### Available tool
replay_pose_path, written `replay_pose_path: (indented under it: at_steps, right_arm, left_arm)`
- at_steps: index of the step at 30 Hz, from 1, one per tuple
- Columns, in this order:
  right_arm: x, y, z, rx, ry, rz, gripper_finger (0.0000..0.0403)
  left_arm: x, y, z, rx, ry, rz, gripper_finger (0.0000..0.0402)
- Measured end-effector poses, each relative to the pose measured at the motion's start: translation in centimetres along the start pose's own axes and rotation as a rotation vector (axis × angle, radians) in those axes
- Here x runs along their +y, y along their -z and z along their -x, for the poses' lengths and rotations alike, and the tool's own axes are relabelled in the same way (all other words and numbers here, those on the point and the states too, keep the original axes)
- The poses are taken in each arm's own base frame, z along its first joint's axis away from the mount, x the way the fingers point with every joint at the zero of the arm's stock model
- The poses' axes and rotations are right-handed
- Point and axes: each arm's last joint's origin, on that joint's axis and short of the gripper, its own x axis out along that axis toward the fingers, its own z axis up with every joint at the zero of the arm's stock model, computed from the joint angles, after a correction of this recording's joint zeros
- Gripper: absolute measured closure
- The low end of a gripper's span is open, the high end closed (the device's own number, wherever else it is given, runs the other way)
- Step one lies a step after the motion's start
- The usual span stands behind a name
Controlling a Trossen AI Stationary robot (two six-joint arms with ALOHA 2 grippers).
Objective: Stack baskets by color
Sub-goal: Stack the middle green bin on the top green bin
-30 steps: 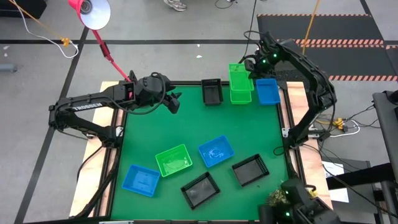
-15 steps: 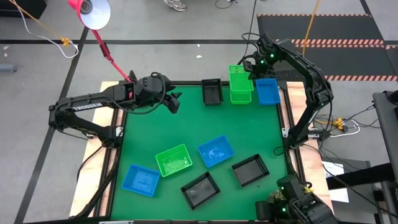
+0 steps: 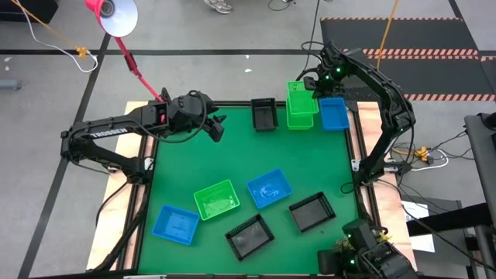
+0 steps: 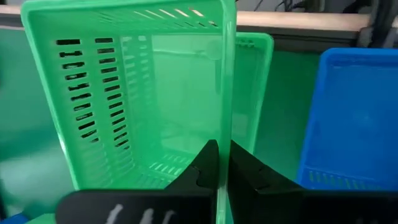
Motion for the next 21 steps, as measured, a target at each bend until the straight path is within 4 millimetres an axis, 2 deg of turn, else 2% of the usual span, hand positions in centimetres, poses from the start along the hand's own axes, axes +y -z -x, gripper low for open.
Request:
replay_pose_path:
  at_steps: [9, 15, 21]
  right_arm:
    - [2.3, 1.4, -1.1, -0.021, 0.133, 0.069, 0.0397]
    - [2.0, 1.5, -1.6, -0.034, 0.178, 0.017, 0.0397]
    - [2.7, 2.3, -3.6, -0.033, 0.185, 0.02, 0.0397]
  left_arm:
    - [0.0, 0.0, 0.0, 0.0, 0.0, 0.001, 0.0199]
    - [0.0, 0.0, 0.0, 0.0, 0.0, 0.003, 0.0199]
    - [0.0, 0.0, 0.0, 0.0, 0.001, -0.028, 0.0199]
